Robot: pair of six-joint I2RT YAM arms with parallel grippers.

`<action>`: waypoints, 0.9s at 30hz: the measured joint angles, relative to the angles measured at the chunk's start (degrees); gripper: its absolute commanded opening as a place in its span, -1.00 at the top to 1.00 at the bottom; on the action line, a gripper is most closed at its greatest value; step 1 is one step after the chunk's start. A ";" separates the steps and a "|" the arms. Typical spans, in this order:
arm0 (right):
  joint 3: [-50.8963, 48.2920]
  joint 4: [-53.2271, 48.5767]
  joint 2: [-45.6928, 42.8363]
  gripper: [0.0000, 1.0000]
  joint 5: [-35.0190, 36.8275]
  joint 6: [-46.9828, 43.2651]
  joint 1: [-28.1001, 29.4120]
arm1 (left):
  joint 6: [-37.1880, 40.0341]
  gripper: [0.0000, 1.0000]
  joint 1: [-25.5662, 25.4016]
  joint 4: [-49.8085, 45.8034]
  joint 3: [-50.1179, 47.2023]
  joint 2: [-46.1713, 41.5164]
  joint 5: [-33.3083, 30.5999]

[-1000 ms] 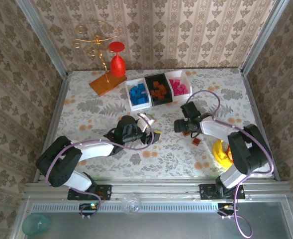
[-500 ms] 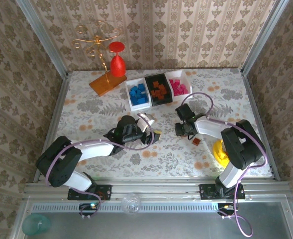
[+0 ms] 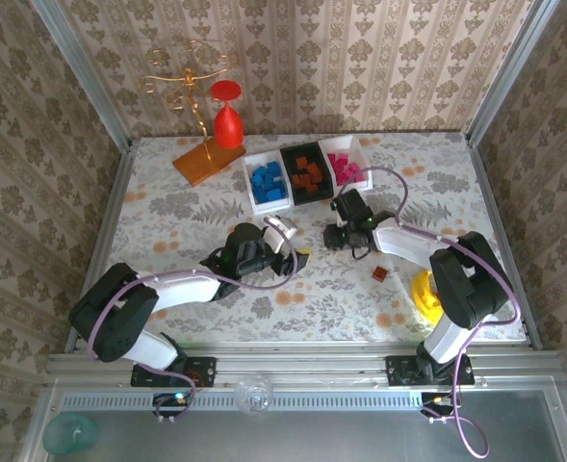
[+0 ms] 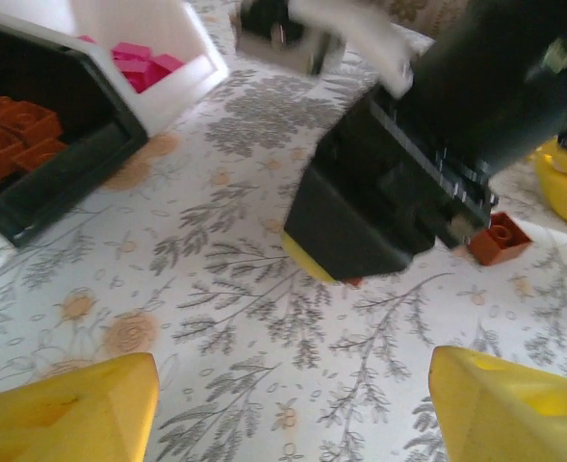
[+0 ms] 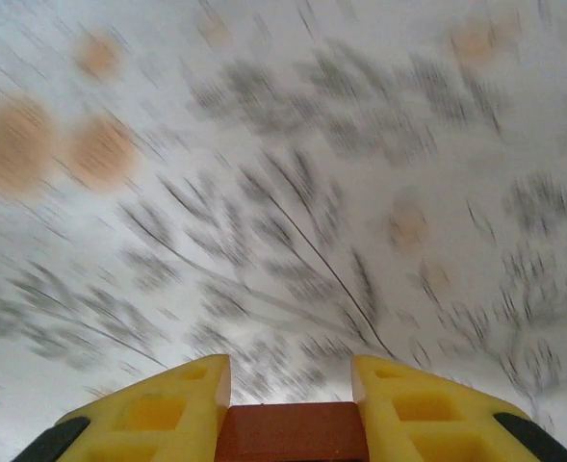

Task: Sort the legos into containers by color
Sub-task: Pick up the lego from the center of the table, then place the lego in the container.

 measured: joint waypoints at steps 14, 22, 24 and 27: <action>29.46 12.13 19.54 0.38 2.47 0.07 -1.42 | 0.00 -0.54 0.63 -0.50 -3.41 -7.19 -14.47; 45.86 11.85 35.26 0.10 5.68 -2.05 -3.96 | -0.04 -0.57 1.64 -0.63 -4.07 -9.29 -16.70; 48.04 11.19 36.79 0.02 5.86 -2.27 -4.28 | -0.04 -0.59 1.66 -0.66 -4.31 -9.29 -17.44; 48.81 10.78 37.05 -0.07 6.03 -2.45 -4.39 | -0.11 -0.61 1.68 -0.68 -4.46 -9.29 -19.43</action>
